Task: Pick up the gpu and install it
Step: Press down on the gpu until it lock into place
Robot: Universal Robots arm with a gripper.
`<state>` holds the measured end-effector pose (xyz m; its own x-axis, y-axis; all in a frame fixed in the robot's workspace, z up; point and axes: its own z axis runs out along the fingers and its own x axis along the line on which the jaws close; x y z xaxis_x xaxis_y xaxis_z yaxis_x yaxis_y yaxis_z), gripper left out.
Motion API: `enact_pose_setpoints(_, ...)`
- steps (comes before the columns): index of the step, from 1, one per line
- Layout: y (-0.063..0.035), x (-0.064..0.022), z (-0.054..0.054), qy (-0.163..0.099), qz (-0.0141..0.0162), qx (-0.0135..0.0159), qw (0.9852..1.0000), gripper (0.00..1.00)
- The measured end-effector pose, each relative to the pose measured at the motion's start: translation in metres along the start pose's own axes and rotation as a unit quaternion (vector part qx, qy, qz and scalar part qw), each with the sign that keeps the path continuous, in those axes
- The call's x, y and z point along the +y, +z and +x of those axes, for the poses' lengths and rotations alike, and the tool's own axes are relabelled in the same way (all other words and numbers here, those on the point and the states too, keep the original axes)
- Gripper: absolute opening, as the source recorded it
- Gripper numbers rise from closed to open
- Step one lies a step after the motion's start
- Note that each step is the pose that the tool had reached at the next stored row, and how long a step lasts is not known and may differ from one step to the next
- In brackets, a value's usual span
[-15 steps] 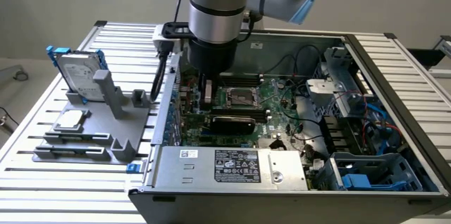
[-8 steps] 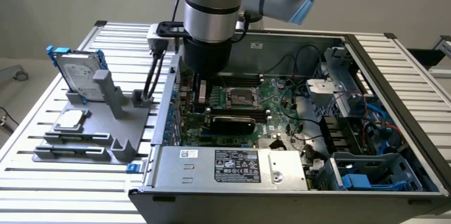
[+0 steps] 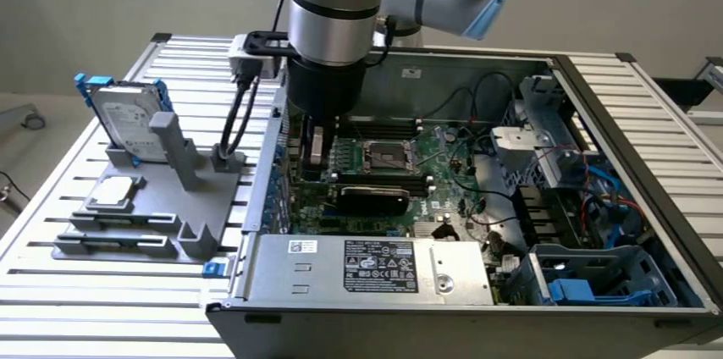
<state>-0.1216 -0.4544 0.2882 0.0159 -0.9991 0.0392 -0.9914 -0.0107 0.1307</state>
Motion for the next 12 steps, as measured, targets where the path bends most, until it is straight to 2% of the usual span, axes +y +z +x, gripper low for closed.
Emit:
enact_pose_setpoints(8,-0.0039,0.0030,-0.0008,0.000,-0.0101,0.0060,0.9999,0.11)
enact_pose_setpoints(12,-0.0038,0.0045,-0.0015,0.000,-0.0150,0.0072,0.9999,0.11)
